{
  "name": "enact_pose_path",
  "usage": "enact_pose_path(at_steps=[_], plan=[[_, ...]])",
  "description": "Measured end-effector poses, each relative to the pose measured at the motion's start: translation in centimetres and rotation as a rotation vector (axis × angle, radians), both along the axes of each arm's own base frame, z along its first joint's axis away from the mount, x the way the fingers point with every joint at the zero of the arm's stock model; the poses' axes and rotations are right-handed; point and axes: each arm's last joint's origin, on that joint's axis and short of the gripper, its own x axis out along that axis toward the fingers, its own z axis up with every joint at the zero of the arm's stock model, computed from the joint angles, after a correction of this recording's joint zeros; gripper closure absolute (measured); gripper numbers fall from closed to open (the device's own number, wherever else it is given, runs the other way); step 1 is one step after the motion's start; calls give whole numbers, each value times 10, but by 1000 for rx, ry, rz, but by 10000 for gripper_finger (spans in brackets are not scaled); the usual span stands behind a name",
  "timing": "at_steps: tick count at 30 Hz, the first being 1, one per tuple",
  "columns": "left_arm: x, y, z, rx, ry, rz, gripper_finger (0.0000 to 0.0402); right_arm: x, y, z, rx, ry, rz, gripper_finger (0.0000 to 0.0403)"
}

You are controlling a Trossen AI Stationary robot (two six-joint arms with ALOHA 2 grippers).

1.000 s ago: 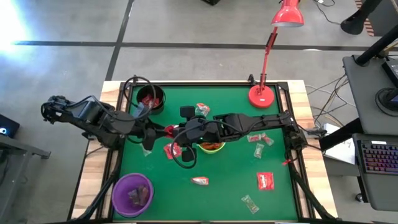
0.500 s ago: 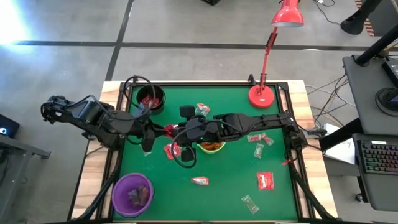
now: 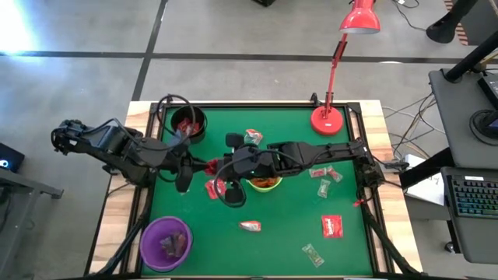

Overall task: Sort candy
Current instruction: Put the red candy into the black bucket

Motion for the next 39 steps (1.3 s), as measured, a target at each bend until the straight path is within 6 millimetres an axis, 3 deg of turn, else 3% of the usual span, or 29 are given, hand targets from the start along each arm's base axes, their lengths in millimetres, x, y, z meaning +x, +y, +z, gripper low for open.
enact_pose_path(at_steps=[5,17,25,33,39], plan=[[0,0,-1,4,11,0,401,0,0,0,24,0,5,323],[-6,3,-7,48,81,28,401,-21,-10,23,-74,-19,-109,321],[-18,20,-20,142,261,173,401,-51,-18,38,-72,47,-178,321],[-24,41,-25,204,363,291,401,-64,-26,35,-139,157,-238,321],[-26,58,-26,244,407,390,401,-71,-49,26,-169,294,-289,321]])
